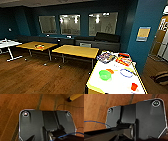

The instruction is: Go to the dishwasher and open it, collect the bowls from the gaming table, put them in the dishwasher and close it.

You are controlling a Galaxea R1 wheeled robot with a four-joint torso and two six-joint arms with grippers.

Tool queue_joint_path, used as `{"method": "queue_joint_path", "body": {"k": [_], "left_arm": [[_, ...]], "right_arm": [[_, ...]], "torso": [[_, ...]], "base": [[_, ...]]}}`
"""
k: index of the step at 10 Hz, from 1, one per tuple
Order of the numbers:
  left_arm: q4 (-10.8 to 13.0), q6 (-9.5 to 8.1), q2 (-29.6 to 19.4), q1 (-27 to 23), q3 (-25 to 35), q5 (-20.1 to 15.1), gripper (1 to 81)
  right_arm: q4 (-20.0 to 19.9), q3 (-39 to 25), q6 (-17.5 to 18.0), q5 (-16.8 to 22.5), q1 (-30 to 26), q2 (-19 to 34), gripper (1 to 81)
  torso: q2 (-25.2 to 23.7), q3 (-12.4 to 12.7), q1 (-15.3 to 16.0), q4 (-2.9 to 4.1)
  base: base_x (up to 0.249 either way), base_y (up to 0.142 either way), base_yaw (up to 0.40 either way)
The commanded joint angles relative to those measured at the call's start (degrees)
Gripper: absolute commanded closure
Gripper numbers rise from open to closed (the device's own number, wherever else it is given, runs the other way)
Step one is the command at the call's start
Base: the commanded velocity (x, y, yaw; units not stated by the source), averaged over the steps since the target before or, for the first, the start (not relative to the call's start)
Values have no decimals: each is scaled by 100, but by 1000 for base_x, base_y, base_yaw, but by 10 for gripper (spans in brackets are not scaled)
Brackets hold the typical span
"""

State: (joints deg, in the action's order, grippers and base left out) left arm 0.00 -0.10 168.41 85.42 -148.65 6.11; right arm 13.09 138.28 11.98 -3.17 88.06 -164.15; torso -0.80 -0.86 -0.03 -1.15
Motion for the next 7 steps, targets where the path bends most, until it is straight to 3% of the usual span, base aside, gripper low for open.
{"method": "queue_joint_path", "body": {"k": [1,7], "left_arm": [[27,19,-18,-311,20,-259,10],[35,19,-9,-311,20,-268,10]], "right_arm": [[62,-48,-12,255,-285,55,10],[62,-39,-12,255,-285,46,10]], "torso": [[0,0,3,0],[0,0,3,0]], "base": [[136,69,0],[136,11,0]]}}
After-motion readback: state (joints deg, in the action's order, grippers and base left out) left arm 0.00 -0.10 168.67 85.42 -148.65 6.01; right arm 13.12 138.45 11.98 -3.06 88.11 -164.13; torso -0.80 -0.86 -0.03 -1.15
